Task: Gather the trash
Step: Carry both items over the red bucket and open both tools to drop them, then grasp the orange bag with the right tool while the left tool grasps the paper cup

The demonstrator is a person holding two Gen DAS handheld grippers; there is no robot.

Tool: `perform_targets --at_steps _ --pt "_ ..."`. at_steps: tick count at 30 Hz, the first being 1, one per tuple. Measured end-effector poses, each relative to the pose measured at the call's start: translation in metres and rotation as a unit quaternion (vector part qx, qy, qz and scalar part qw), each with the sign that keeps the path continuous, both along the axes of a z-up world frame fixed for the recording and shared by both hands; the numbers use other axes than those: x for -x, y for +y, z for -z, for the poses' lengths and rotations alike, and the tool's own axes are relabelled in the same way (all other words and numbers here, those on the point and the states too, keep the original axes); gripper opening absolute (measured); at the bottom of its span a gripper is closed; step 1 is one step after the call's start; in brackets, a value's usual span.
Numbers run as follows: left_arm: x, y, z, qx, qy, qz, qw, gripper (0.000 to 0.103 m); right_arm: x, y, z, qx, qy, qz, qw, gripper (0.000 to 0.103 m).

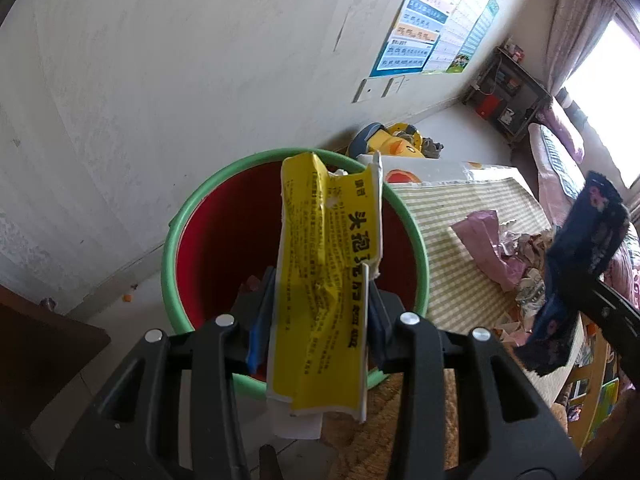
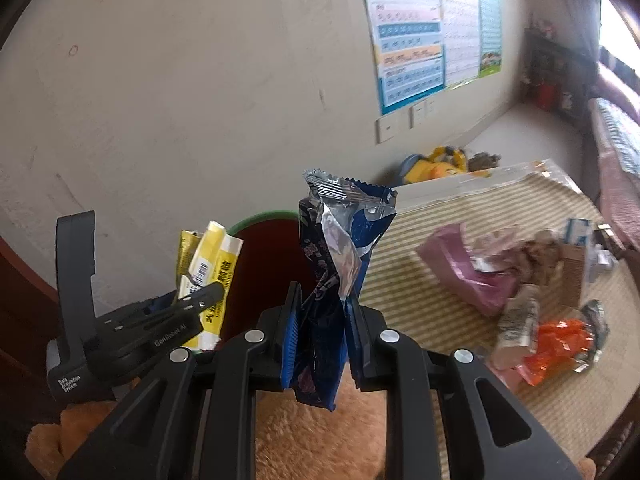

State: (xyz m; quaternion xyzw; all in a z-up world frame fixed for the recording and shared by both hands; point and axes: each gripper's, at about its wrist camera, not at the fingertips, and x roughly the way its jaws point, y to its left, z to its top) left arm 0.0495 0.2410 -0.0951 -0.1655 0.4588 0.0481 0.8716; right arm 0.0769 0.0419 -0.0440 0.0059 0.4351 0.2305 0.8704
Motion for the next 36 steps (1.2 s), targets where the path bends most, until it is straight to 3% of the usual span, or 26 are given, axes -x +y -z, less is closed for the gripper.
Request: perform_targets --at_steps 8,11,13,14,17,23,30,36 --pt "-0.006 0.020 0.011 0.001 0.015 -0.022 0.9997 0.040 -0.029 0.033 0.026 -0.016 0.044 -0.043 0.998 0.023" --pt "-0.007 0.027 0.014 0.005 0.015 -0.031 0.9994 0.048 -0.041 0.041 0.035 -0.028 0.063 -0.051 0.996 0.030" --pt "-0.006 0.031 0.014 0.008 0.011 -0.040 0.9991 0.064 -0.046 0.043 0.038 -0.037 0.071 -0.050 0.996 0.036" --pt "-0.004 0.033 0.013 0.009 0.006 -0.048 0.9988 0.067 -0.047 0.044 0.040 -0.039 0.073 -0.048 0.995 0.042" --pt "0.000 0.035 0.013 0.012 0.006 -0.053 0.9985 0.070 -0.049 0.042 0.043 -0.047 0.080 -0.040 0.995 0.051" --pt "0.001 0.027 0.007 0.001 0.005 -0.047 0.9989 0.072 -0.043 0.026 0.036 -0.059 0.081 -0.022 0.995 0.051" --pt "0.000 0.005 -0.002 0.001 -0.004 -0.021 0.9998 0.075 -0.018 -0.035 0.025 -0.063 0.077 0.035 0.994 0.063" --pt "-0.005 -0.033 -0.010 -0.002 -0.007 0.025 0.9997 0.075 -0.002 -0.130 0.030 -0.041 0.073 0.148 0.985 0.066"
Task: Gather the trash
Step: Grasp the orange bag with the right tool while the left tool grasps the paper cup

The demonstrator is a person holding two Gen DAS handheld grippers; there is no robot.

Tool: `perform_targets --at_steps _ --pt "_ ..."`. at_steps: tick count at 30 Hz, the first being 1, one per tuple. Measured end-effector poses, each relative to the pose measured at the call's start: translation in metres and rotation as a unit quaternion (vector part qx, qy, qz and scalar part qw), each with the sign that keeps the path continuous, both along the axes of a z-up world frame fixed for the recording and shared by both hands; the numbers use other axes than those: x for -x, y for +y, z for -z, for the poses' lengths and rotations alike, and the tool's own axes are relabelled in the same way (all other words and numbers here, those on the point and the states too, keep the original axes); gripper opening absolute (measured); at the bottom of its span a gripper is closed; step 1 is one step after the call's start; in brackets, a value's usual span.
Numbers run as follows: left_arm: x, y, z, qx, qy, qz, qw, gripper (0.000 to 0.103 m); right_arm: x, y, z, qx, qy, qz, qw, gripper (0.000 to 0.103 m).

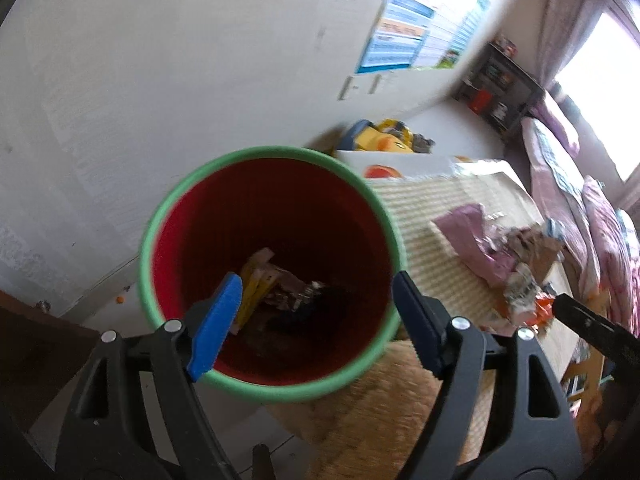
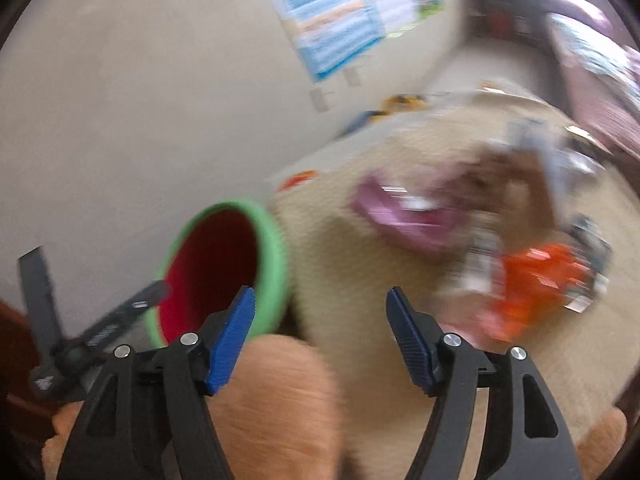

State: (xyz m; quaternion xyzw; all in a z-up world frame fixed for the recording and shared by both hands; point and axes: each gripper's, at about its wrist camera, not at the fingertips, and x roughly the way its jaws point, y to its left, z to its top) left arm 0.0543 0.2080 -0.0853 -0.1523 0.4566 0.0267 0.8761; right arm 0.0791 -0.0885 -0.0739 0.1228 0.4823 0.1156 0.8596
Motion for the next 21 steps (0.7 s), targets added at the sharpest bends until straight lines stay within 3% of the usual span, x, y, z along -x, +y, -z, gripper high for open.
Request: perform_targets --at_steps 4,8,12,16,17,18,21 --pt "0.001 -0.028 -0.007 -0.002 -0.005 0.032 0.9995 0.075 0.003 -0.070 0.014 -0.014 0.025 0.108 0.994 0.066" --pt "0.004 -0.053 -0.013 -0.011 -0.008 0.059 0.9982 0.075 -0.005 -0.123 0.039 -0.070 0.072 0.198 0.975 0.067" --pt "0.008 -0.073 -0.019 -0.019 -0.011 0.077 0.9968 0.075 -0.015 -0.138 0.063 -0.127 0.104 0.228 0.960 0.067" --pt "0.013 -0.092 -0.027 -0.031 -0.015 0.092 0.9952 0.075 -0.025 -0.141 0.079 -0.138 0.118 0.243 0.953 0.067" --pt "0.014 -0.096 -0.028 -0.035 -0.015 0.095 0.9947 0.075 -0.027 -0.142 0.081 -0.138 0.118 0.243 0.953 0.062" --pt "0.015 -0.100 -0.030 -0.038 -0.016 0.099 0.9942 0.075 -0.029 -0.143 0.084 -0.141 0.121 0.239 0.953 0.052" --pt "0.016 -0.111 -0.031 -0.046 -0.015 0.109 0.9929 0.075 -0.028 -0.144 0.083 -0.144 0.113 0.221 0.958 0.039"
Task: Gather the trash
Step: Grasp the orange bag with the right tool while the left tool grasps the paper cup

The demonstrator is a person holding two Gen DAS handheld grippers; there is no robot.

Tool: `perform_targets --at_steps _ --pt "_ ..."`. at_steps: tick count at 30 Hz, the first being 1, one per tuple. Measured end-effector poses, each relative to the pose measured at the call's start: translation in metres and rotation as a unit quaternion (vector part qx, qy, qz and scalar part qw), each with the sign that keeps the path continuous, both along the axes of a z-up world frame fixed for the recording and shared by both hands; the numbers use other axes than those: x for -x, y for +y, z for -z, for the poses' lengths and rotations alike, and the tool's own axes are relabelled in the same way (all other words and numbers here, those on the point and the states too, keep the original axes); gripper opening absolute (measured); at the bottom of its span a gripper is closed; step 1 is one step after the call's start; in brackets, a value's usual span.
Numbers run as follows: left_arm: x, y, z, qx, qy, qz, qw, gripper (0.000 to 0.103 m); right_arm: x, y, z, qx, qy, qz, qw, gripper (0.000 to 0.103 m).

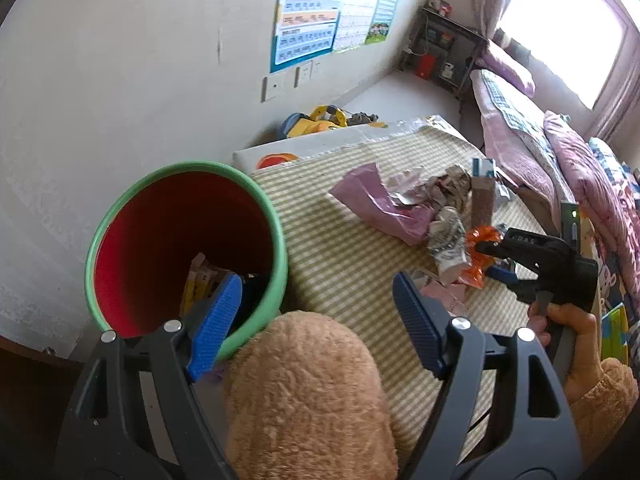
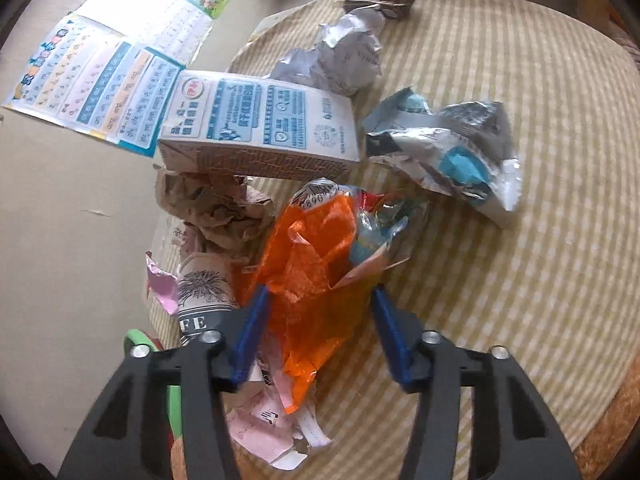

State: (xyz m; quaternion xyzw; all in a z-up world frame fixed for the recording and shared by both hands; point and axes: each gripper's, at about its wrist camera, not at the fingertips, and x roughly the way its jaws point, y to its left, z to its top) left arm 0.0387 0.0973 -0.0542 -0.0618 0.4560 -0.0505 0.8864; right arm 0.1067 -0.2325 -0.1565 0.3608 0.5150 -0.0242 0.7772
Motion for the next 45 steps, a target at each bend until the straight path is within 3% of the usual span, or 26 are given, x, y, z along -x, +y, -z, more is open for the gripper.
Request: perform_targets --at_steps 6,13,18,30,32,34,35,40,45 --pt "-0.006 -0.037 0.005 -0.016 0.002 0.032 0.9993 0.075 0.030 -0.006 -0.023 0.011 -0.043 -0.032 0.999 0.037" --pt "-0.032 -0.093 0.023 -0.035 0.005 0.079 0.9963 0.075 0.082 -0.018 -0.056 0.126 -0.072 -0.046 0.988 0.037" --pt "-0.058 -0.117 0.045 -0.034 0.032 0.081 0.9956 0.075 0.097 -0.023 -0.065 0.162 -0.089 -0.039 0.982 0.037" --pt "-0.109 -0.139 0.081 -0.054 0.096 0.070 0.9915 0.075 0.101 -0.027 -0.070 0.170 -0.099 -0.043 0.980 0.037" --pt "-0.111 -0.139 0.089 -0.055 0.106 0.065 0.9908 0.072 0.101 -0.026 -0.071 0.176 -0.100 -0.044 0.978 0.037" --pt "-0.112 -0.139 0.094 -0.060 0.112 0.064 0.9898 0.047 0.102 -0.025 -0.071 0.178 -0.102 -0.045 0.978 0.037" --pt "-0.112 -0.139 0.097 -0.062 0.118 0.064 0.9890 0.048 0.102 -0.025 -0.071 0.179 -0.102 -0.046 0.977 0.037" --pt "-0.097 -0.131 0.085 -0.049 0.094 0.060 0.9926 0.047 0.103 -0.020 -0.075 0.191 -0.111 -0.053 0.974 0.037" --pt "-0.068 -0.124 0.051 -0.041 0.041 0.064 0.9962 0.047 0.103 -0.012 -0.081 0.194 -0.124 -0.066 0.971 0.037"
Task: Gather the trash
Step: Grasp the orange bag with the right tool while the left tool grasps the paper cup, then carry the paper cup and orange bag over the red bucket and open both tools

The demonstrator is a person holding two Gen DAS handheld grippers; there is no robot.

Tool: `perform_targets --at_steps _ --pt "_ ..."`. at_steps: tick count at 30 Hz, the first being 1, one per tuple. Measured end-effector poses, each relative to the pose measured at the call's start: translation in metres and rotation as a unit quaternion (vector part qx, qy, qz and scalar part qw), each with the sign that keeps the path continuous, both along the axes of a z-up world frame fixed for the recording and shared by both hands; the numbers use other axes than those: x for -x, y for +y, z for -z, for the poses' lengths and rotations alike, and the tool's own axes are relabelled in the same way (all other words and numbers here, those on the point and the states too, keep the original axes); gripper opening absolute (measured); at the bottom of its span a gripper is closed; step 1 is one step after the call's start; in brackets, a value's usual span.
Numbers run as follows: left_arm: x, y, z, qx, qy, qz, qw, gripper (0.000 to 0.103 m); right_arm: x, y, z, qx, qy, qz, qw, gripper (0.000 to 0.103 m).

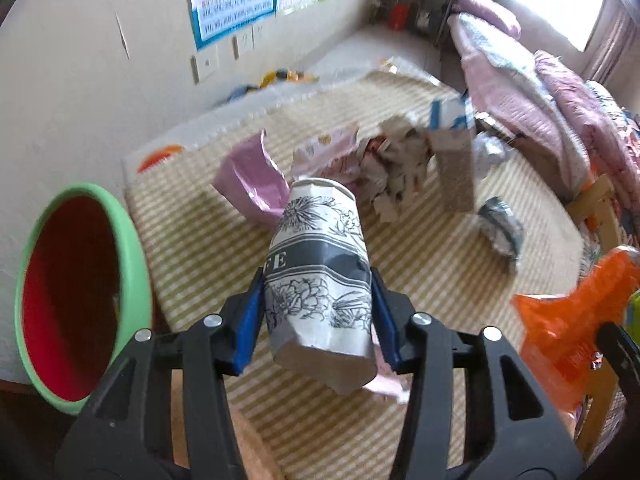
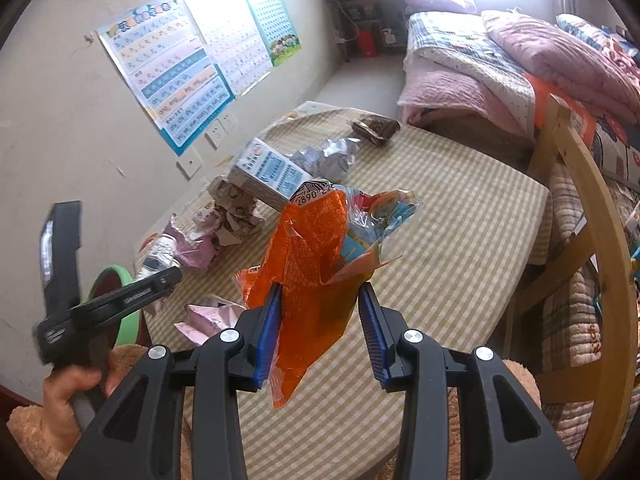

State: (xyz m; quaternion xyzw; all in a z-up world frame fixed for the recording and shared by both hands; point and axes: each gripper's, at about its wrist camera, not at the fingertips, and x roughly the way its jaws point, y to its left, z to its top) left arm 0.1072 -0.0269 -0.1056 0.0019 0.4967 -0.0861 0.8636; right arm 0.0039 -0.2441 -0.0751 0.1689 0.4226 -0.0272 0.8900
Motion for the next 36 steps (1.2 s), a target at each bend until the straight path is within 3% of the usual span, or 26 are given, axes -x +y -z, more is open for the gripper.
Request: perform_targets --at_steps 9,13,36 --pt "0.037 0.019 -0.056 0.017 -0.076 -0.003 0.9969 0.047 0.002 0.018 -0.013 0.015 -0.011 -0.013 1.000 0.037" --pt "0.047 0.024 -0.066 0.020 -0.092 -0.001 0.9956 0.047 0.004 0.025 -0.020 0.029 -0.017 -0.015 0.999 0.037" --pt "0.067 0.047 -0.078 0.012 -0.118 -0.011 0.9929 0.047 -0.001 0.069 -0.045 0.053 -0.039 -0.057 0.996 0.038"
